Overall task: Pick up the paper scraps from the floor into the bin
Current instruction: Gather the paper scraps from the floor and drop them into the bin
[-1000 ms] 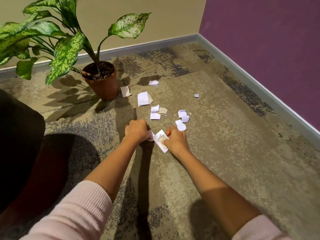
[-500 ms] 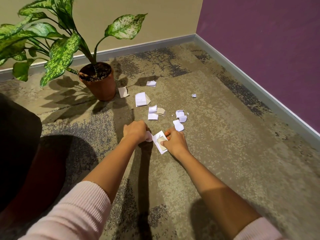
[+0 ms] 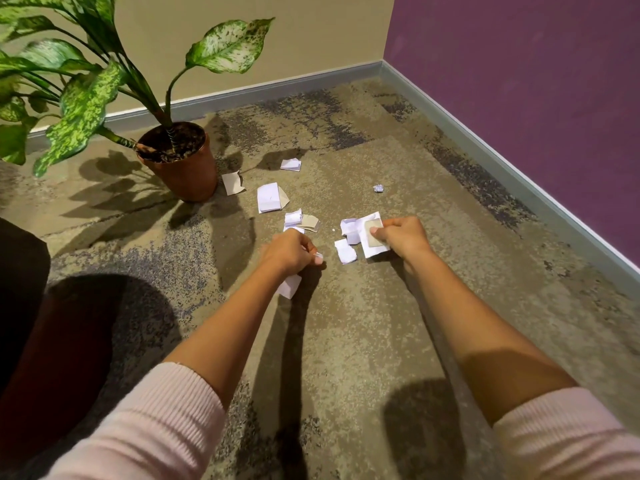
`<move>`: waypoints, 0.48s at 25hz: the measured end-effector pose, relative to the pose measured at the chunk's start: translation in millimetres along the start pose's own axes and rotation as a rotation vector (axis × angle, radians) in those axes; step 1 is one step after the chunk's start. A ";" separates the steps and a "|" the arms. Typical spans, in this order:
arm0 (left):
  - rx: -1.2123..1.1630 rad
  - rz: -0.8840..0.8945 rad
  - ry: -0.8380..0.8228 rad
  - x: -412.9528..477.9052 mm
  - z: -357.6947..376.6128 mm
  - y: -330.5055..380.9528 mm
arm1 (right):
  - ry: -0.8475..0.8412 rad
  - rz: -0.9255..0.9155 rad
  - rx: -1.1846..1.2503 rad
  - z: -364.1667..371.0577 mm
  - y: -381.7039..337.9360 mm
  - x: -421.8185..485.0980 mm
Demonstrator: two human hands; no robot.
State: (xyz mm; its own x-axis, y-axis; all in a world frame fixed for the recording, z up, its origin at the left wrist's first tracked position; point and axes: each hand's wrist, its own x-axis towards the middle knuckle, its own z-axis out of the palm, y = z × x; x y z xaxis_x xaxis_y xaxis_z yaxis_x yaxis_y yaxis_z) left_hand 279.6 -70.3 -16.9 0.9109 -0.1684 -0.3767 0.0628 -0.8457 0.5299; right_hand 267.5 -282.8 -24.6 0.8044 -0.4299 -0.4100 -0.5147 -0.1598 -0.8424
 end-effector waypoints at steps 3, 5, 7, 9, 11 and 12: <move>-0.023 -0.022 -0.100 1.9 -14.3 -19.6 | -0.026 -0.018 -0.040 4.2 1.3 3.7; -0.042 -0.009 -0.190 -2.5 -21.0 -32.2 | -0.080 -0.038 -0.038 14.5 5.2 1.3; -0.049 0.025 -0.247 -6.9 -22.4 -38.6 | -0.104 -0.076 -0.081 27.3 9.0 -4.2; 0.015 0.047 -0.291 -9.9 -21.7 -41.0 | -0.108 -0.143 -0.207 39.6 13.9 -10.1; 0.156 0.075 -0.288 -11.3 -21.8 -44.3 | -0.112 -0.219 -0.378 47.8 19.5 -14.4; 0.224 0.090 -0.268 -12.7 -22.5 -46.8 | -0.103 -0.246 -0.454 49.7 21.4 -15.3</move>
State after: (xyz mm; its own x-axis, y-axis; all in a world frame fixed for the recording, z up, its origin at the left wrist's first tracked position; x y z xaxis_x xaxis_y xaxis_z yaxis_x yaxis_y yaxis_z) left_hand 274.3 -17.2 -19.8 0.7678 -0.3491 -0.5373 -0.1312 -0.9064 0.4014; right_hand 258.9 -235.5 -53.8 0.9310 -0.2452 -0.2704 -0.3650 -0.6236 -0.6913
